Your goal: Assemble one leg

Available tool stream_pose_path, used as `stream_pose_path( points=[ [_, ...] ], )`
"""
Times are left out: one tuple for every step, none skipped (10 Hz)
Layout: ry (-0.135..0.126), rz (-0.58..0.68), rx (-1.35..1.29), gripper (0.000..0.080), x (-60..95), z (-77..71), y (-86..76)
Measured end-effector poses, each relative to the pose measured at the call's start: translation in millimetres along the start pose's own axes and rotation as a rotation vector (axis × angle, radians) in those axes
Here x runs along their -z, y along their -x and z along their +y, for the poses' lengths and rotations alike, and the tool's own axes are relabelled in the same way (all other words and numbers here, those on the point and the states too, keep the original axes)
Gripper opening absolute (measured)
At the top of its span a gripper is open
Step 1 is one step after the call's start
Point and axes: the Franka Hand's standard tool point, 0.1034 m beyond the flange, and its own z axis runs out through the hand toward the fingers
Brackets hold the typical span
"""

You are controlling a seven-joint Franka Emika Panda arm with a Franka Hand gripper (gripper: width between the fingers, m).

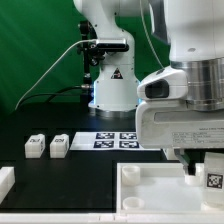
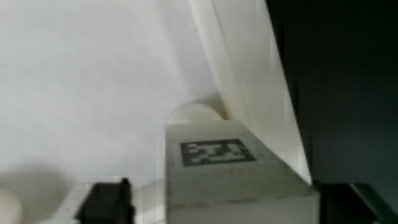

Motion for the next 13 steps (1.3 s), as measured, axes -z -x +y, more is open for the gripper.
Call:
stream_pose_path(
  points=[
    [-0.006,-0.003,-0.14,0.0349,-0.2,-1.6,0.7],
    [-0.006,-0.003,-0.194,0.0295,-0.2,-1.6,0.8],
    [-0.012,-0.006,-0.319,0.0295,-0.2,-2.3,1.0],
    [-0.015,-0.008,-0.43,0.0295,0.0,-2.1,0.5],
    [-0.046,-0.01,-0.576,0.0295,1.8,-2.3,-3.5],
    [-0.072,-0.002,-0.73,0.0295,-0.6,-1.1,-4.2],
    [-0.108,0.006,-0.932,0.0295,-1.2,-0.3,-4.5],
    [-0.144,0.001,-1.12,0.0295,-1.5,0.6,-4.1],
    [-0.157,-0.017,-1.237,0.0295,-1.7,-0.2,-3.9],
    [-0.157,-0.018,-1.247,0.0295,-1.7,-0.4,-3.8],
    [-0.157,-0.019,-1.25,0.0295,-2.0,-0.6,-3.6],
    [-0.156,-0.017,-1.222,0.039,-2.5,-0.3,-3.4],
    [-0.155,-0.014,-1.181,0.0566,-2.6,-0.3,-3.4]
  ],
)
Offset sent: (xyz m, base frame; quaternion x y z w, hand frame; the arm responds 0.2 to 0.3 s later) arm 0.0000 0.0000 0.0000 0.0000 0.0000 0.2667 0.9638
